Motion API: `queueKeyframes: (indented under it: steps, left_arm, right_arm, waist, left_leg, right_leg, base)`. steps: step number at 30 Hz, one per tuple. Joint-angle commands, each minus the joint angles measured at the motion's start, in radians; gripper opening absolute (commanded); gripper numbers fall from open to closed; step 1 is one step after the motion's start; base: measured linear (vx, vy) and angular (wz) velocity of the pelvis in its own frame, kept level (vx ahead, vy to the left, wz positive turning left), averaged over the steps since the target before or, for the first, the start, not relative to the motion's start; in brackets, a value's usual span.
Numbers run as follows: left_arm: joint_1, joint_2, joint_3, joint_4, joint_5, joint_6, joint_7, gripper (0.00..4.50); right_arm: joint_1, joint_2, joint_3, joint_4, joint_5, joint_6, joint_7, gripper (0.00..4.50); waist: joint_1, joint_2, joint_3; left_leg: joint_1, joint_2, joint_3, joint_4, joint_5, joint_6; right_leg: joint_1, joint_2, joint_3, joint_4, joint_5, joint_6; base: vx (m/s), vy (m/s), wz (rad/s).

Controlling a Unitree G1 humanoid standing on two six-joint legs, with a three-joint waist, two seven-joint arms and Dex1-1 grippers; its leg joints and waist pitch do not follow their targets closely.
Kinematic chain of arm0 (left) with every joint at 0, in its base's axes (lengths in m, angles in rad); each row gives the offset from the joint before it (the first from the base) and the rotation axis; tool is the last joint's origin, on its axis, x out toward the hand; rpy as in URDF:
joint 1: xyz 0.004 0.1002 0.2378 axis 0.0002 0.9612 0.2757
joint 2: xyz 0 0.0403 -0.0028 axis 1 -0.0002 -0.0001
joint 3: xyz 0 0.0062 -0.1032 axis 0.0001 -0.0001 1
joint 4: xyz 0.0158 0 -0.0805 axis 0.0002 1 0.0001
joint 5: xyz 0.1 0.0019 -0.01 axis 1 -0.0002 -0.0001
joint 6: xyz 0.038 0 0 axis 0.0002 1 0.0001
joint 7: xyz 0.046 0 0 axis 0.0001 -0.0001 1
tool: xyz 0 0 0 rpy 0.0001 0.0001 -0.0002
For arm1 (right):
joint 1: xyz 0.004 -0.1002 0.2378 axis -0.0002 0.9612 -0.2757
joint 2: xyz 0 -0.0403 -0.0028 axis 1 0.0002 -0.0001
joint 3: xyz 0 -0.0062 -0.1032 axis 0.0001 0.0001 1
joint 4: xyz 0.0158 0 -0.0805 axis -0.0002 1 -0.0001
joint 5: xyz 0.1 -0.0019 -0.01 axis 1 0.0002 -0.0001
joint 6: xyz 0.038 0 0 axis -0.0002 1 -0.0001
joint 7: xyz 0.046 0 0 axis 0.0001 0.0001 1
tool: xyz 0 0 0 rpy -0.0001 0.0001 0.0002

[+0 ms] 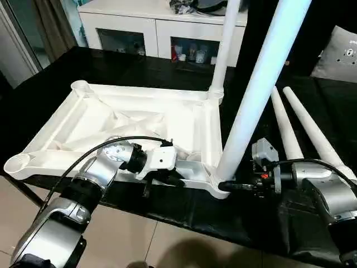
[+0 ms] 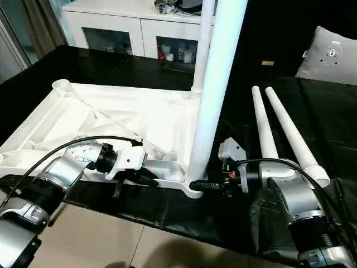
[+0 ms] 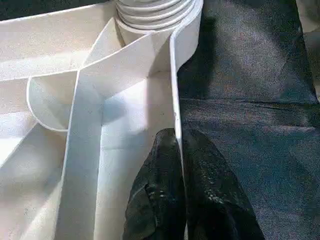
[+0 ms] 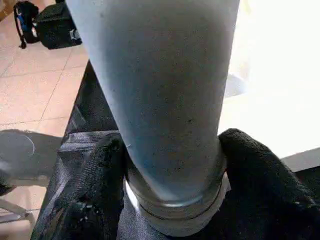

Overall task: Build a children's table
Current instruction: Rotate leg to tighten

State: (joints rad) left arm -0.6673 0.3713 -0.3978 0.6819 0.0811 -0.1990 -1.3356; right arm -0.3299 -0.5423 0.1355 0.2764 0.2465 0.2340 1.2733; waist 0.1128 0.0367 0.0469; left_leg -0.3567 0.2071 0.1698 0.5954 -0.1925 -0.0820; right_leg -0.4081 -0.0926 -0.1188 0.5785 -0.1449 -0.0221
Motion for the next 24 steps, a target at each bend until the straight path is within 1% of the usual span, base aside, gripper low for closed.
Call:
queueKeyframes:
  steps: [1, 2, 3, 4, 5, 6, 7, 8, 9, 10, 11, 12, 13, 14, 15, 16, 17, 18, 19, 20, 21, 22, 23, 24]
  left_arm:
    - [-0.026, -0.005, 0.021, -0.021, -0.007, 0.008, 0.032, 0.0]
    - [-0.023, -0.013, 0.026, -0.029, -0.004, 0.032, 0.058, 0.0]
    - [-0.013, -0.041, 0.042, -0.05, -0.002, 0.095, 0.128, 0.0]
    - [-0.008, -0.054, 0.049, -0.06, -0.005, 0.122, 0.152, 0.0]
    - [-0.004, -0.074, 0.057, -0.075, -0.002, 0.157, 0.194, 0.0]
    - [-0.001, -0.087, 0.061, -0.084, 0.001, 0.177, 0.22, 0.0]
    - [-0.001, -0.087, 0.061, -0.084, 0.001, 0.177, 0.22, 0.0]
    - [0.0, -0.111, 0.067, -0.096, 0.004, 0.216, 0.26, 0.0]
    - [-0.001, -0.139, 0.074, -0.105, 0.008, 0.251, 0.309, 0.0]
    - [-0.003, -0.152, 0.077, -0.104, 0.007, 0.264, 0.325, 0.0]
    - [-0.012, -0.198, 0.088, -0.102, 0.005, 0.309, 0.384, 0.0]
    - [-0.025, -0.228, 0.097, -0.085, 0.011, 0.324, 0.442, 0.0]
    - [-0.032, -0.247, 0.103, -0.079, 0.016, 0.339, 0.481, 0.0]
    - [-0.043, -0.272, 0.111, -0.07, 0.027, 0.348, 0.54, 0.0]
    - [-0.05, -0.29, 0.117, -0.064, 0.035, 0.357, 0.581, 0.0]
    - [-0.051, -0.292, 0.118, -0.064, 0.036, 0.358, 0.584, 0.0]
    - [-0.061, -0.32, 0.125, -0.065, 0.046, 0.375, 0.638, 0.0]
    - [-0.06, -0.326, 0.122, -0.075, 0.054, 0.374, 0.649, 0.0]
    - [-0.055, -0.328, 0.119, -0.088, 0.058, 0.377, 0.647, 0.0]
    - [-0.054, -0.328, 0.118, -0.091, 0.059, 0.378, 0.646, 0.0]
    - [-0.049, -0.325, 0.114, -0.099, 0.06, 0.369, 0.635, 0.0]
    - [-0.046, -0.322, 0.111, -0.104, 0.061, 0.363, 0.628, 0.0]
    - [-0.04, -0.309, 0.106, -0.108, 0.064, 0.355, 0.609, 0.0]
    - [-0.039, -0.306, 0.105, -0.109, 0.064, 0.351, 0.605, 0.0]
  right_arm:
    - [0.015, 0.018, 0.011, -0.026, 0.022, 0.029, -0.005, 2.62]
    - [0.021, 0.032, 0.012, -0.034, 0.025, 0.045, -0.027, 2.62]
    - [0.024, 0.085, 0.01, -0.031, 0.011, 0.083, -0.125, 2.62]
    - [0.023, 0.108, 0.008, -0.024, 0.002, 0.102, -0.171, 2.62]
    - [0.019, 0.143, 0.008, -0.006, -0.022, 0.1, -0.238, 2.62]
    - [0.016, 0.165, 0.009, 0.005, -0.037, 0.097, -0.28, 2.61]
    - [0.016, 0.165, 0.009, 0.005, -0.037, 0.097, -0.28, 2.61]
    - [0.01, 0.197, 0.005, 0.022, -0.049, 0.1, -0.335, 2.61]
    - [0.001, 0.237, -0.005, 0.04, -0.057, 0.105, -0.398, 2.61]
    - [-0.005, 0.254, -0.011, 0.048, -0.059, 0.11, -0.424, 2.61]
    - [-0.024, 0.312, -0.032, 0.076, -0.066, 0.126, -0.517, 2.61]
    - [-0.04, 0.345, -0.044, 0.098, -0.074, 0.128, -0.576, 2.61]
    - [-0.049, 0.365, -0.052, 0.107, -0.08, 0.134, -0.617, 2.61]
    - [-0.065, 0.395, -0.072, 0.127, -0.082, 0.146, -0.682, 2.61]
    - [-0.077, 0.416, -0.089, 0.141, -0.085, 0.156, -0.73, 2.61]
    - [-0.079, 0.418, -0.091, 0.143, -0.085, 0.156, -0.737, 2.61]
    - [-0.102, 0.445, -0.118, 0.175, -0.098, 0.15, -0.826, 2.61]
    - [-0.104, 0.443, -0.119, 0.184, -0.11, 0.122, -0.847, 2.61]
    - [-0.101, 0.44, -0.121, 0.186, -0.118, 0.096, -0.85, 2.61]
    - [-0.101, 0.44, -0.122, 0.185, -0.12, 0.091, -0.849, 3.17]
    - [-0.095, 0.435, -0.129, 0.18, -0.122, 0.073, -0.844, 3.17]
    - [-0.091, 0.432, -0.135, 0.177, -0.123, 0.063, -0.841, 3.34]
    - [-0.083, 0.419, -0.149, 0.168, -0.121, 0.051, -0.824, 3.34]
    - [-0.081, 0.416, -0.15, 0.166, -0.12, 0.048, -0.82, 3.5]
  waist:
    - [-0.001, -0.013, -0.071]
    - [-0.001, -0.012, -0.071]
    - [-0.001, -0.012, -0.069]
    - [-0.004, -0.009, -0.065]
    - [-0.011, -0.013, -0.063]
    - [-0.014, -0.012, -0.059]
    - [-0.021, -0.014, -0.058]
    - [-0.025, -0.017, -0.059]
    - [-0.033, -0.014, -0.056]
    - [-0.038, -0.013, -0.057]
    - [-0.048, -0.013, -0.056]
    - [-0.052, -0.013, -0.058]
    - [-0.058, -0.015, -0.059]
    - [-0.063, -0.013, -0.057]
    - [-0.065, -0.013, -0.058]
    - [-0.066, -0.011, -0.06]
    - [-0.067, -0.005, -0.061]
    - [-0.069, -0.008, -0.061]
    - [-0.067, -0.01, -0.064]
    - [-0.065, -0.01, -0.065]
    - [-0.065, -0.01, -0.064]
    - [-0.062, -0.007, -0.067]
    - [-0.061, -0.006, -0.068]
    - [-0.059, -0.004, -0.069]
  left_leg:
    - [0.0, 0.024, 0.001, -0.066, -0.18, 0.08]
    - [0.002, 0.024, 0.001, -0.066, -0.184, 0.076]
    - [0.002, 0.024, 0.001, -0.067, -0.187, 0.074]
    - [0.002, 0.023, -0.001, -0.069, -0.201, 0.06]
    - [0.006, 0.02, -0.001, -0.073, -0.224, 0.044]
    - [0.008, 0.017, -0.002, -0.072, -0.24, 0.037]
    - [0.01, 0.012, -0.004, -0.071, -0.261, 0.028]
    - [0.012, 0.01, -0.004, -0.07, -0.264, 0.028]
    - [0.011, 0.01, -0.004, -0.07, -0.271, 0.031]
    - [0.012, 0.011, -0.006, -0.07, -0.279, 0.029]
    - [0.012, 0.009, -0.006, -0.069, -0.288, 0.023]
    - [0.014, 0.007, -0.007, -0.067, -0.293, 0.021]
    - [0.013, 0.004, -0.008, -0.065, -0.292, 0.025]
    - [0.014, 0.003, -0.006, -0.065, -0.296, 0.033]
    - [0.015, 0.002, -0.006, -0.064, -0.297, 0.036]
    - [0.012, 0.002, -0.006, -0.064, -0.293, 0.039]
    - [0.011, 0.004, -0.008, -0.067, -0.288, 0.04]
    - [0.01, 0.004, -0.007, -0.067, -0.289, 0.041]
    - [0.008, 0.001, -0.006, -0.065, -0.28, 0.045]
    - [0.009, 0.002, -0.005, -0.066, -0.274, 0.05]
    - [0.004, 0.004, -0.006, -0.068, -0.263, 0.057]
    - [0.003, 0.007, -0.006, -0.069, -0.25, 0.06]
    - [0.0, 0.009, -0.006, -0.07, -0.235, 0.064]
    - [0.0, 0.01, -0.006, -0.07, -0.228, 0.065]
  right_leg:
    - [0.064, -0.056, 0.048, -0.065, -0.316, -0.17]
    - [0.064, -0.056, 0.048, -0.065, -0.325, -0.167]
    - [0.062, -0.056, 0.048, -0.067, -0.334, -0.166]
    - [0.06, -0.057, 0.045, -0.071, -0.367, -0.16]
    - [0.06, -0.057, 0.042, -0.078, -0.433, -0.136]
    - [0.058, -0.058, 0.039, -0.086, -0.477, -0.121]
    - [0.058, -0.059, 0.035, -0.095, -0.536, -0.093]
    - [0.058, -0.059, 0.034, -0.099, -0.554, -0.082]
    - [0.055, -0.056, 0.032, -0.104, -0.566, -0.074]
    - [0.053, -0.057, 0.031, -0.103, -0.569, -0.071]
    - [0.049, -0.055, 0.028, -0.105, -0.575, -0.073]
    - [0.05, -0.056, 0.025, -0.107, -0.58, -0.071]
    - [0.05, -0.054, 0.023, -0.11, -0.58, -0.065]
    - [0.048, -0.051, 0.023, -0.112, -0.581, -0.061]
    - [0.047, -0.051, 0.023, -0.114, -0.582, -0.061]
    - [0.048, -0.051, 0.023, -0.114, -0.57, -0.06]
    - [0.049, -0.051, 0.025, -0.11, -0.549, -0.064]
    - [0.048, -0.049, 0.025, -0.112, -0.542, -0.063]
    - [0.051, -0.05, 0.025, -0.109, -0.529, -0.062]
    - [0.05, -0.052, 0.027, -0.109, -0.521, -0.065]
    - [0.053, -0.052, 0.03, -0.105, -0.5, -0.072]
    - [0.055, -0.053, 0.033, -0.101, -0.468, -0.08]
    - [0.057, -0.052, 0.036, -0.094, -0.424, -0.096]
    - [0.058, -0.052, 0.037, -0.091, -0.405, -0.103]
  base:
    - [0.0, 0.0, 0.0]
    - [0.0, 0.0, 0.0]
    - [0.0, 0.0, 0.0]
    - [0.0, 0.0, 0.0]
    - [0.0, 0.0, 0.0]
    - [0.0, 0.0, 0.0]
    - [0.0, 0.0, 0.0]
    - [0.0, 0.0, 0.0]
    - [0.0, 0.0, 0.0]
    - [0.0, 0.0, 0.0]
    - [0.0, 0.0, 0.0]
    - [0.0, 0.0, 0.0]
    - [0.0, 0.0, 0.0]
    - [0.0, 0.0, 0.0]
    - [0.0, 0.0, 0.0]
    - [0.0, 0.0, 0.0]
    - [0.0, 0.0, 0.0]
    - [0.0, 0.0, 0.0]
    - [0.0, 0.0, 0.0]
    - [0.0, 0.0, 0.0]
    - [0.0, 0.0, 0.0]
    - [0.0, 0.0, 0.0]
    - [0.0, 0.0, 0.0]
    - [0.0, 0.0, 0.0]
